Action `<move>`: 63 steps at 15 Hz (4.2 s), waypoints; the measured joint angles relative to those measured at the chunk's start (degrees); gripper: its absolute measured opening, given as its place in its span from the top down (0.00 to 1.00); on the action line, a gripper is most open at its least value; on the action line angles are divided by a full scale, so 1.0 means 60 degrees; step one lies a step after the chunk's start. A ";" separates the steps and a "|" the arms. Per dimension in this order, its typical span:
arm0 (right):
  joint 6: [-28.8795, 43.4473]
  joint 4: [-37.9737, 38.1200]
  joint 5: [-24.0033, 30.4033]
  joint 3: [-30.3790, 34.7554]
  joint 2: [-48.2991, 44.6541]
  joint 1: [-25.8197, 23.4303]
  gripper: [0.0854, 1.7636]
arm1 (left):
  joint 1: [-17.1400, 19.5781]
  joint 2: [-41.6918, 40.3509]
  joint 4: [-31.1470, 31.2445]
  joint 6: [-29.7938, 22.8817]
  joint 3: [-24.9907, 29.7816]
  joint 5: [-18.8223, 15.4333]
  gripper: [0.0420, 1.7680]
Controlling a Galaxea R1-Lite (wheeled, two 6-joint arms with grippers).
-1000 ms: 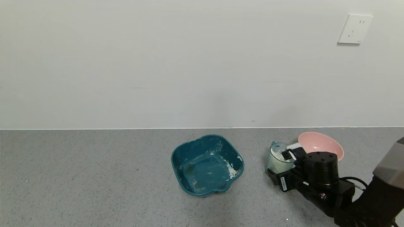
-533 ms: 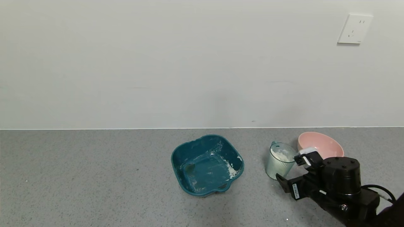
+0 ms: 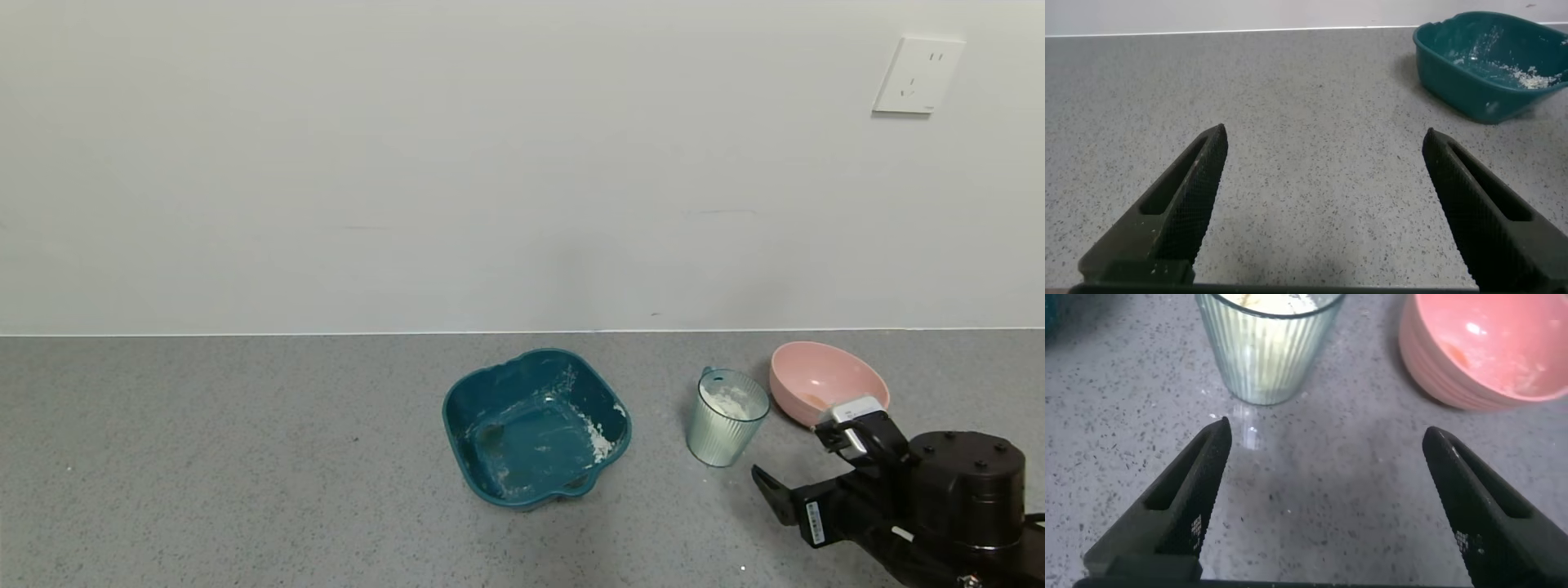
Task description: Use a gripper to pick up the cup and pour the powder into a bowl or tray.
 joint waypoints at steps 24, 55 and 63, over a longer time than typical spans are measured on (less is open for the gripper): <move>-0.0337 0.5512 0.1508 0.1701 -0.9667 -0.2265 0.04 | 0.0000 0.0000 0.0000 0.0000 0.0000 0.0000 0.03; 0.1018 1.0965 0.2643 0.1853 -1.6994 -0.3897 0.04 | 0.0000 0.0000 -0.0207 0.0000 0.0077 0.0000 0.03; 0.1016 1.0969 0.2637 0.1853 -1.6994 -0.3897 0.04 | 0.0000 0.0000 -0.0203 -0.0004 0.0077 0.0000 0.03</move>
